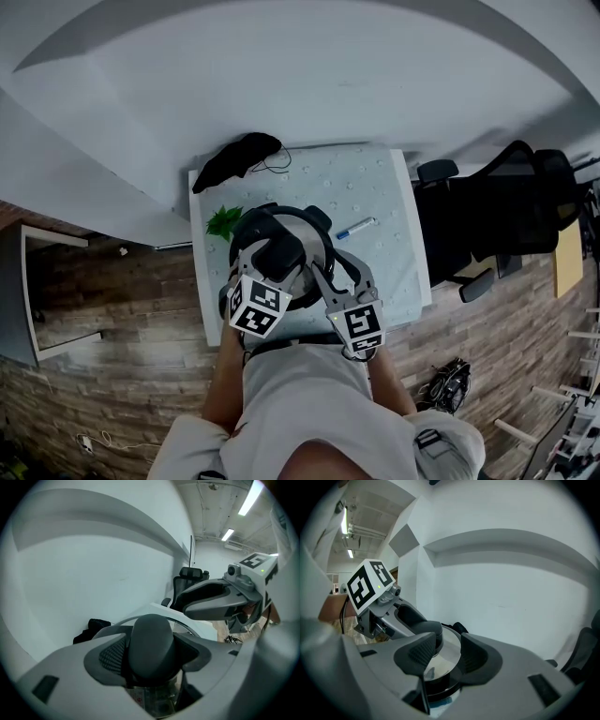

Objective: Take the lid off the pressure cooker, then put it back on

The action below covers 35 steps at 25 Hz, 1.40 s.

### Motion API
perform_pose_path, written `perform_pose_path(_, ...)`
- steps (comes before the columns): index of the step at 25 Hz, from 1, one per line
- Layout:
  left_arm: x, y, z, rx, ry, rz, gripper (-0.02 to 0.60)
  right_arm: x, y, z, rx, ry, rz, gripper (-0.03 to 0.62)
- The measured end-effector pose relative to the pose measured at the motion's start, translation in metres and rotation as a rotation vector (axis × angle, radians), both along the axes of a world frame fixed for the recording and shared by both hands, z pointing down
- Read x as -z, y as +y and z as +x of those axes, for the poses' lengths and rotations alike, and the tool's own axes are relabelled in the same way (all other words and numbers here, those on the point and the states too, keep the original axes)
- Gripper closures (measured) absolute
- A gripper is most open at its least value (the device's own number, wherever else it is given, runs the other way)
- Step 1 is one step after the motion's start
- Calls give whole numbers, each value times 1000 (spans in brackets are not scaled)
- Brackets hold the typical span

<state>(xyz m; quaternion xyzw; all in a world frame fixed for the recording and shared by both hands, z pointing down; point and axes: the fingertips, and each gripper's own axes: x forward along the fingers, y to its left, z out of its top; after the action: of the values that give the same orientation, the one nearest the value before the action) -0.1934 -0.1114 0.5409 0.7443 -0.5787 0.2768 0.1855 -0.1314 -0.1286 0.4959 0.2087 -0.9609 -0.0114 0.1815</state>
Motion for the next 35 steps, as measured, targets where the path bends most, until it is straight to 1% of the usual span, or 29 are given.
perform_pose_path(2,-3,-1,1,-11,8,-22,279,0,-2,1,-7,-4,2,425)
perform_pose_path(5,-6,-3,4,-25,30,-47,304,1,-6,3,-13,-11,1,427)
perform_pose_path(8,-7,-3,5,-36,45,-62,304,1,-7,2,-11,-12,-4,427)
perform_pose_path(13,-7,-3,7,-48,43,-62,304,-1,-4,-1,-1,-17,-15,427)
perform_pose_path(18,-7,-2,6,-71,50,-82,304,0,-4,-4,7,-19,-13,427)
perform_pose_path(21,-8,-2,7,-105,48,-93,305,0,-6,-4,6,-17,-12,427)
perform_pose_path(25,-8,-1,8,-172,45,-98,308,-1,-7,-3,5,-15,-11,427)
perform_pose_path(35,-8,0,10,-314,39,-97,308,-2,-7,0,-8,-3,-10,427)
